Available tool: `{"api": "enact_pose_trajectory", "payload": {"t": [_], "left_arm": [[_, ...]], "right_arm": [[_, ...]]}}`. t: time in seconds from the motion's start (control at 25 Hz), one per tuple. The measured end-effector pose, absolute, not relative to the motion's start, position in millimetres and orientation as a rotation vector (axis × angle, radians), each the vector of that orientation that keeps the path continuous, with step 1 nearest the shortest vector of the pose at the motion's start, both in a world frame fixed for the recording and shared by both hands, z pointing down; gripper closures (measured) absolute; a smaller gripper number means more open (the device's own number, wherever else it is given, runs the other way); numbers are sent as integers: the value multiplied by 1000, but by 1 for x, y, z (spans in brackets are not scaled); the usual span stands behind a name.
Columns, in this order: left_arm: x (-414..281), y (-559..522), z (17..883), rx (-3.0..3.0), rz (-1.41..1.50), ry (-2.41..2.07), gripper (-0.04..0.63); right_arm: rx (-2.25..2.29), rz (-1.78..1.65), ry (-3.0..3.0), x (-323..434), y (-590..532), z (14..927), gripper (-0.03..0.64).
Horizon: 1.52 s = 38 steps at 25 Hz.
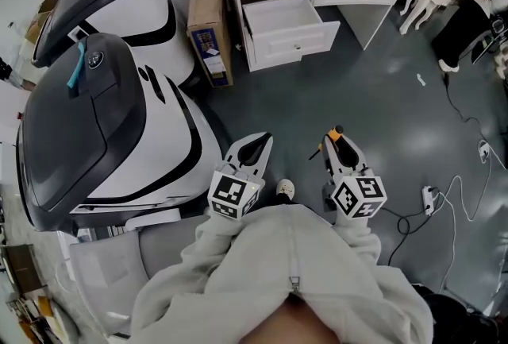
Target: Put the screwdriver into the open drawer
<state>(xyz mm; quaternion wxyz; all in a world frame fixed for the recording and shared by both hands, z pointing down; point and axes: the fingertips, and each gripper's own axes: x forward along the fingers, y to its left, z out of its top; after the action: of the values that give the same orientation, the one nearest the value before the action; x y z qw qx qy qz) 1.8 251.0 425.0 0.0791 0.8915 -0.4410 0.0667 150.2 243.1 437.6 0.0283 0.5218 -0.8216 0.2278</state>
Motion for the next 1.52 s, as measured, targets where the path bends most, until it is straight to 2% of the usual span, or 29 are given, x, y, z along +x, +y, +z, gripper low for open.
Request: {"api": "enact_pose_trajectory", "payload": {"t": [0.56,1.12,1.52], "left_arm": [[26,187,430,2656,209,-1359,578],[6,172,441,2577,243,-1437,578],[9,82,443,2591,225,-1401,578]], "right_arm": [[1595,713,-2549,178,176,446,492],[1510,763,-2574,159,151,457,493],[1571,781,-2535,168,71,460,492]]}}
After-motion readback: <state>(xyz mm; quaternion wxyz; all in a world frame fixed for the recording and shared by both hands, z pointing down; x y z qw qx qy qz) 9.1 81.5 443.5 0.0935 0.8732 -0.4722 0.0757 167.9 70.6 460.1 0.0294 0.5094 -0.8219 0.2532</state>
